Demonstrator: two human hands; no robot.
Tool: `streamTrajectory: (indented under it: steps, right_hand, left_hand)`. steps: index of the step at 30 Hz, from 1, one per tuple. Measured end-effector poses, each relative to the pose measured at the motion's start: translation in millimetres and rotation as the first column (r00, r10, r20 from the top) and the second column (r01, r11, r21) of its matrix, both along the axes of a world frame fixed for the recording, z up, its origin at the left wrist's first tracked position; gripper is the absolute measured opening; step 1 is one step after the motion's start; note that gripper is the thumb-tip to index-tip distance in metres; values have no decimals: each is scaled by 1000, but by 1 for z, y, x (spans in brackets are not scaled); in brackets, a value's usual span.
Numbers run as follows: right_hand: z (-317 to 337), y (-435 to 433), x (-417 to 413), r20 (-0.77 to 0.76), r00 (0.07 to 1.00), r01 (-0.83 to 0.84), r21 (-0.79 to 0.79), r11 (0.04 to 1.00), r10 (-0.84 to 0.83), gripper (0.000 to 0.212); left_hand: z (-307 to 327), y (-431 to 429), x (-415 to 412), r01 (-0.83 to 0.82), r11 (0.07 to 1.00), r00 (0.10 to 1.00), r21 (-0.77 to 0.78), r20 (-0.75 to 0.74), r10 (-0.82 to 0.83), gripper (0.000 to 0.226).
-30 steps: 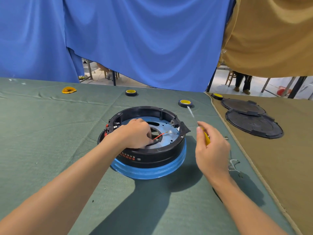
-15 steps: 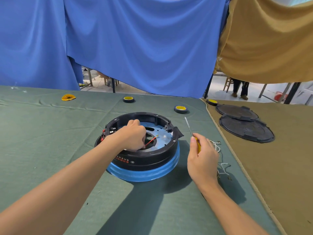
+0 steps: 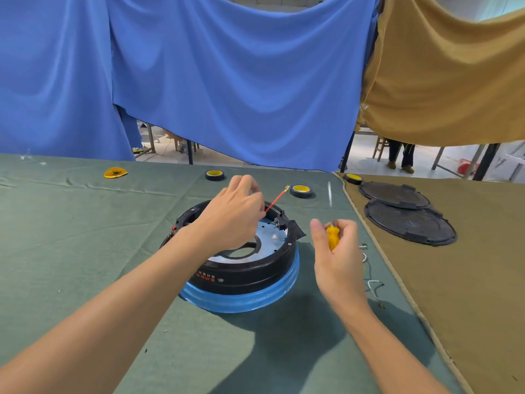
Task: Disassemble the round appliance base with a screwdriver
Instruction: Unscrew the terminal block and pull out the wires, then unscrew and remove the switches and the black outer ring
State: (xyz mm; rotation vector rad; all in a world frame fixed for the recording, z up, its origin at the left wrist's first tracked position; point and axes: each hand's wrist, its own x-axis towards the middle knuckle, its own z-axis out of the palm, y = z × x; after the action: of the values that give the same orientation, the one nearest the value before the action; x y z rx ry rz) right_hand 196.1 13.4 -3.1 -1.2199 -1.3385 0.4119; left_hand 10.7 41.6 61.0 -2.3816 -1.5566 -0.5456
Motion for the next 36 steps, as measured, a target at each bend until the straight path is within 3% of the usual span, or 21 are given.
streamTrajectory:
  steps: [5, 10, 15, 18, 21, 24, 28, 33, 36]
  right_hand:
    - [22, 3, 12, -224, 974, 17, -46, 999, -27, 21]
    - [34, 0, 27, -512, 857, -106, -73, 992, 54, 21]
    - [32, -1, 37, -493, 867, -138, -101, 985, 71, 21]
    - [26, 6, 47, -406, 914, -61, -126, 990, 4, 21]
    - [22, 18, 69, -179, 982, 31, -202, 979, -68, 19]
    - [19, 31, 89, 49, 999, 25, -339, 940, -9, 17]
    - [13, 45, 93, 280, 954, 35, -451, 892, 104, 22]
    - [9, 50, 84, 557, 831, 225, -359, 906, 15, 41]
    - [12, 43, 75, 583, 810, 239, -231, 943, -62, 45]
  left_hand:
    - [4, -14, 23, 112, 994, 994, -15, -1, -112, 22]
    - [2, -25, 50, 188, 982, 982, -31, 12, -187, 19]
    - [-2, -28, 80, 249, 966, 968, -64, 40, -246, 21]
    - [-6, -26, 91, 245, 964, 969, -99, 40, -242, 24]
    - [-12, -23, 91, 137, 977, 987, -160, 107, -121, 35]
    - [-24, -19, 84, -24, 993, 999, -117, 31, 27, 44]
    - [-42, -18, 78, -165, 986, 985, 4, -58, 165, 43]
    - [-47, -20, 76, -329, 944, 938, 43, -98, 331, 40]
    - [-46, -21, 71, -324, 946, 937, 26, -128, 325, 34]
